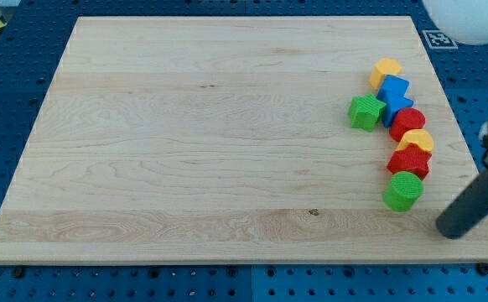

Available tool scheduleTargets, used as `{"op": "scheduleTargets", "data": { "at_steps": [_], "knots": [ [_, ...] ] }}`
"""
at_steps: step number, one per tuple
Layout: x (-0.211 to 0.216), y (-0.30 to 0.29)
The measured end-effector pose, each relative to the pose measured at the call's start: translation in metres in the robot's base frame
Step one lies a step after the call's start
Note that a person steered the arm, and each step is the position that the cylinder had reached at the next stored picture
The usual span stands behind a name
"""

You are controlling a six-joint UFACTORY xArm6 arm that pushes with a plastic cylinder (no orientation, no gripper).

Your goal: Push the green circle to the green star

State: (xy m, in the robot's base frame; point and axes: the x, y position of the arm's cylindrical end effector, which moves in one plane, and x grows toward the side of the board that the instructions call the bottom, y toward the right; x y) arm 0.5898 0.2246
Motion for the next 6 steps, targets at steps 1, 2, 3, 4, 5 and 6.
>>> {"op": "scheduleTargets", "data": {
  "at_steps": [1,2,3,4,5,6],
  "knots": [
    [-0.016,-0.017],
    [-0.025,-0.048],
    [-0.025,-0.1],
    [-0.025,-0.135],
    [-0.022,-0.122],
    [-0.021,-0.094]
  ]
}}
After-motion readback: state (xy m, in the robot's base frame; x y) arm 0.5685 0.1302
